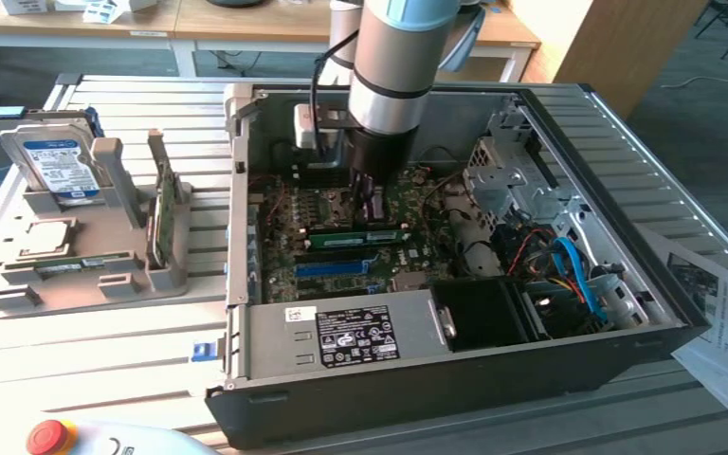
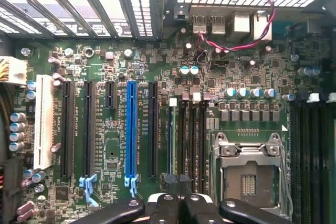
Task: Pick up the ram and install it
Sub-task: 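Press down the ram until it locks into place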
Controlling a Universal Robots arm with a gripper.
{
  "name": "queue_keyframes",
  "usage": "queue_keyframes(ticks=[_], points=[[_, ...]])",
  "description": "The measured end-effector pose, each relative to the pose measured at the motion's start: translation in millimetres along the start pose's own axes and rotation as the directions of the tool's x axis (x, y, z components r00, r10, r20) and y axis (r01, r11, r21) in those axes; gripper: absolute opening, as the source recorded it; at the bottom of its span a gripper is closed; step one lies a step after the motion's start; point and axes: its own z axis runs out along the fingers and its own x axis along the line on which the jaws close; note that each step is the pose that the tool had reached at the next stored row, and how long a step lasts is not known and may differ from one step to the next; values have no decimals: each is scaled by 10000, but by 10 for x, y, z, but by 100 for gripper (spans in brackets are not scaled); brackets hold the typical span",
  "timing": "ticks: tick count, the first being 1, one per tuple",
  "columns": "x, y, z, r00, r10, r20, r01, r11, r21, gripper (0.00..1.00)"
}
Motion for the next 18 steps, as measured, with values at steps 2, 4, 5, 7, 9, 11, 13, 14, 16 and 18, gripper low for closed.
queue_keyframes(ticks=[2,4,5,7,9,11,13,14,16,18], points=[[-1,1,-32,10000,0,0,0,10000,-1,10],[-2,3,-71,10000,0,0,0,10000,-1,10],[-3,3,-90,10000,0,1,0,10000,-1,10],[-5,5,-135,10000,0,1,0,10000,-2,10],[-7,7,-190,10000,0,0,0,10000,-2,10],[-9,8,-246,10000,0,-1,0,10000,-3,10],[-11,10,-300,10000,0,-2,0,10000,-4,10],[-12,10,-326,10000,0,-1,0,10000,-5,10],[-13,12,-377,10000,0,-4,0,10000,-7,10],[-15,13,-428,10000,0,-5,0,10000,-8,10]])
